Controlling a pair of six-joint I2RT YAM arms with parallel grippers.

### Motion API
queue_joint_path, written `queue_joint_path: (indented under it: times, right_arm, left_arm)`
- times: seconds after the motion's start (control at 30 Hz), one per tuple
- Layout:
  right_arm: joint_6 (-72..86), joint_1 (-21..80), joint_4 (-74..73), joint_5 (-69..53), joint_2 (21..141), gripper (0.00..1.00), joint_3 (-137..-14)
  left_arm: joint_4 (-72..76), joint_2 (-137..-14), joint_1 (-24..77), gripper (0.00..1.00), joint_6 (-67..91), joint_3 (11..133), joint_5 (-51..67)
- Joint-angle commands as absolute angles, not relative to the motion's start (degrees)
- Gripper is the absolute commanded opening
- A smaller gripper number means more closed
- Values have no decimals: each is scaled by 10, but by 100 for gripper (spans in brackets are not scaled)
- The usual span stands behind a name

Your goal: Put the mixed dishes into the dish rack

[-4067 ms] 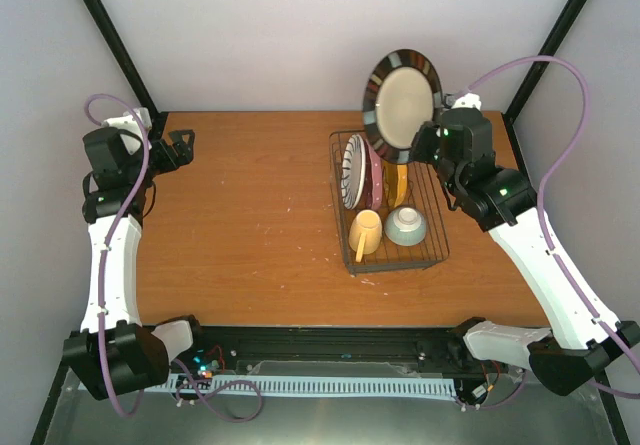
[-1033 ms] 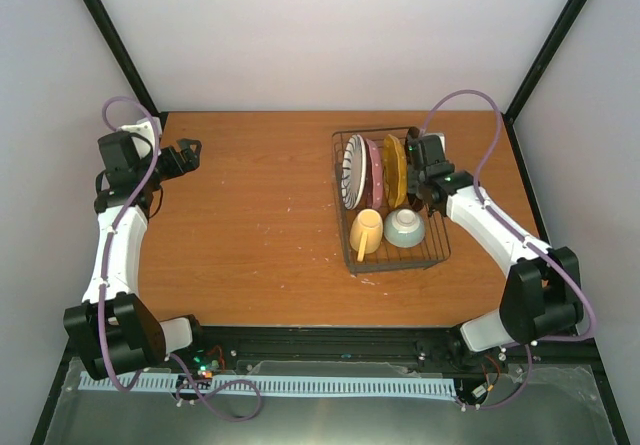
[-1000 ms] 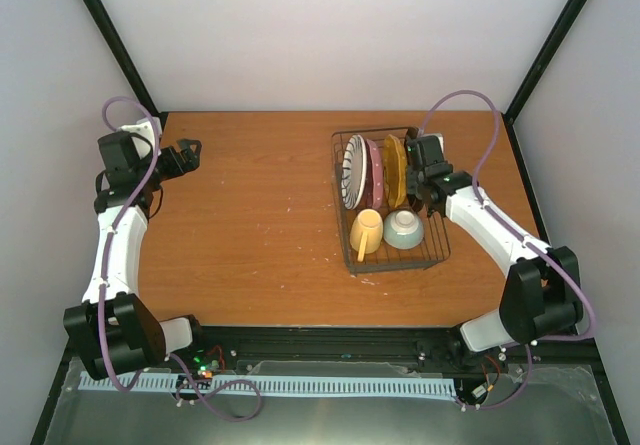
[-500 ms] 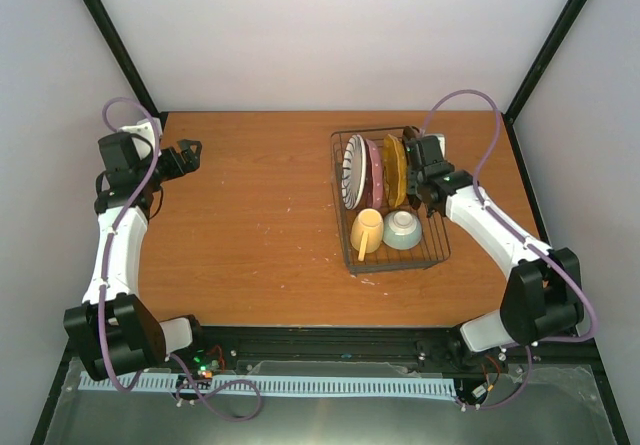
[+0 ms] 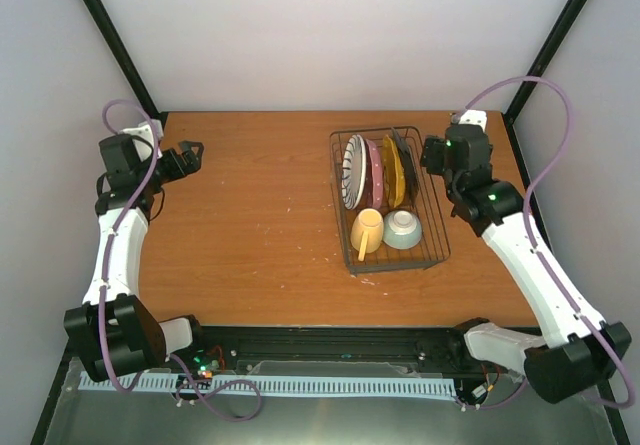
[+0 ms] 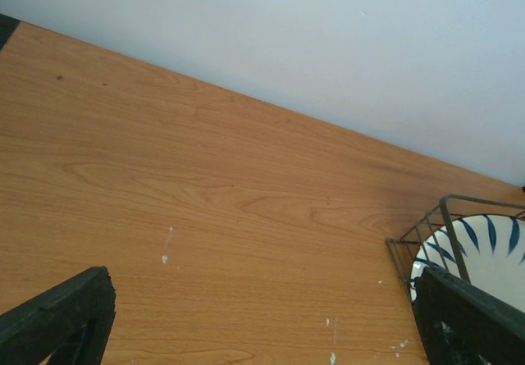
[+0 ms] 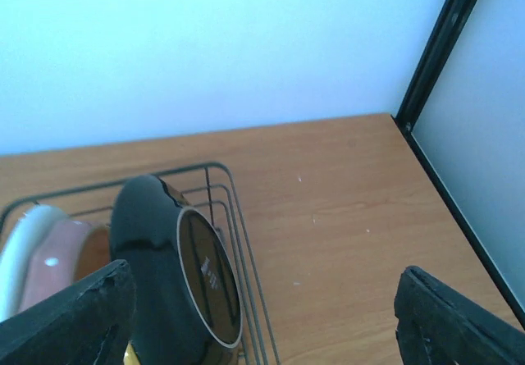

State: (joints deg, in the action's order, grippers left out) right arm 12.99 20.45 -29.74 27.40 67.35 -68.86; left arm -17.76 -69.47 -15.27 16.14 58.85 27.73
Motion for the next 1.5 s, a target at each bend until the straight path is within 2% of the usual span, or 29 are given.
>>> queue_joint_path:
  times: [0.0,0.6,1.47]
  right_arm:
    - [136,205,-296,252,631,86,-701]
    - [149,206,-269,209,479,94,-578]
    - [160,206,-267,266,458,96,-540]
  left_arm:
    - [-160,-684,-154,100,177,583,310]
    - [-146,-682,-154,100,197,551,319]
    - [-123,-702,-154,100,199,540,308]
